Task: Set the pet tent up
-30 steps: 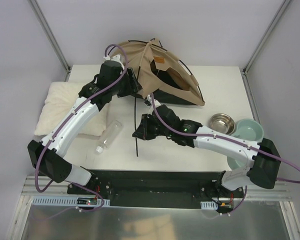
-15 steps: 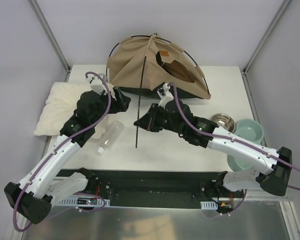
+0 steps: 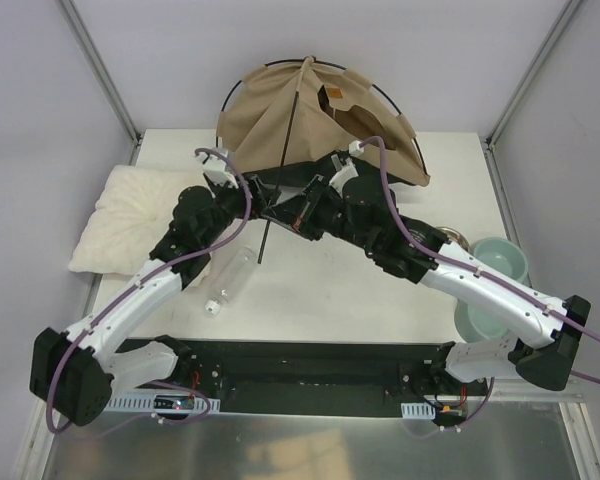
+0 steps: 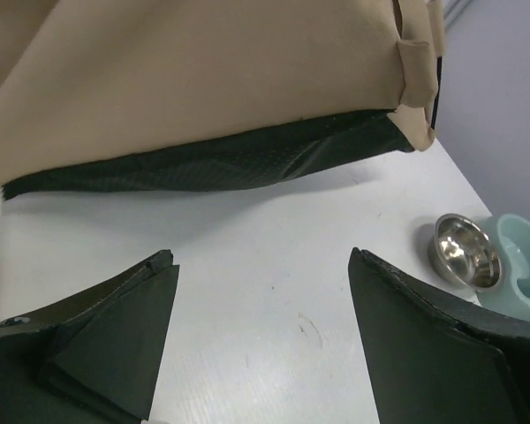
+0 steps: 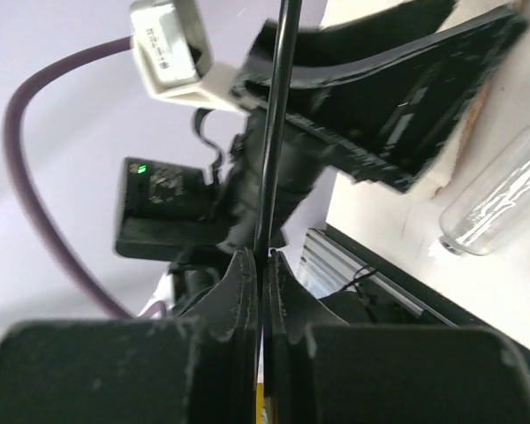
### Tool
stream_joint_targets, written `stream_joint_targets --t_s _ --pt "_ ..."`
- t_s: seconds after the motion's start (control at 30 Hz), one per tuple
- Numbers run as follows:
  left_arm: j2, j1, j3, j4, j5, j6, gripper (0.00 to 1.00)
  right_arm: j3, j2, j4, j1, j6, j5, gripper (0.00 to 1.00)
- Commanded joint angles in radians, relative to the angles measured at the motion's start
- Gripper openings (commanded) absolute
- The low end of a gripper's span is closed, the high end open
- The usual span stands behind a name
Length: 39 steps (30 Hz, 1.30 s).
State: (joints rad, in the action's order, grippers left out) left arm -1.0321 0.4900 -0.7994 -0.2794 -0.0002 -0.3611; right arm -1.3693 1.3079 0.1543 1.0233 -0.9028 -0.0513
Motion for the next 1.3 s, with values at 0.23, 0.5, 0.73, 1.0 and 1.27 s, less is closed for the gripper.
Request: stream_joint_targets --t_s 0.23,0.5,0.73,1.0,1.27 --pt "-0.273 0.001 -0.046 -0.625 0.252 0.152 0.8 -0.073 -0.006 -0.194 -0.025 -0.188 -0.093 0.0" --pt "-0.424 0.01 -0.038 -0.964 0.27 0.177 0.79 -0.102 0.014 -0.306 -0.045 -0.263 -0.067 0.0" --pt "-0.488 0.035 -0.084 -1.051 0.24 0.224 0.8 -0.109 0.014 -0.331 -0.06 -0.268 -0.053 0.0" --pt "-0.574 0.082 -0.184 -1.054 0.103 0.329 0.84 -0.125 0.028 -0.326 -0.084 -0.275 -0.036 0.0" --pt "-0.657 0.127 -0.271 -1.026 -0.124 0.448 0.78 -0.116 0.03 -0.32 -0.097 -0.278 -0.035 0.0"
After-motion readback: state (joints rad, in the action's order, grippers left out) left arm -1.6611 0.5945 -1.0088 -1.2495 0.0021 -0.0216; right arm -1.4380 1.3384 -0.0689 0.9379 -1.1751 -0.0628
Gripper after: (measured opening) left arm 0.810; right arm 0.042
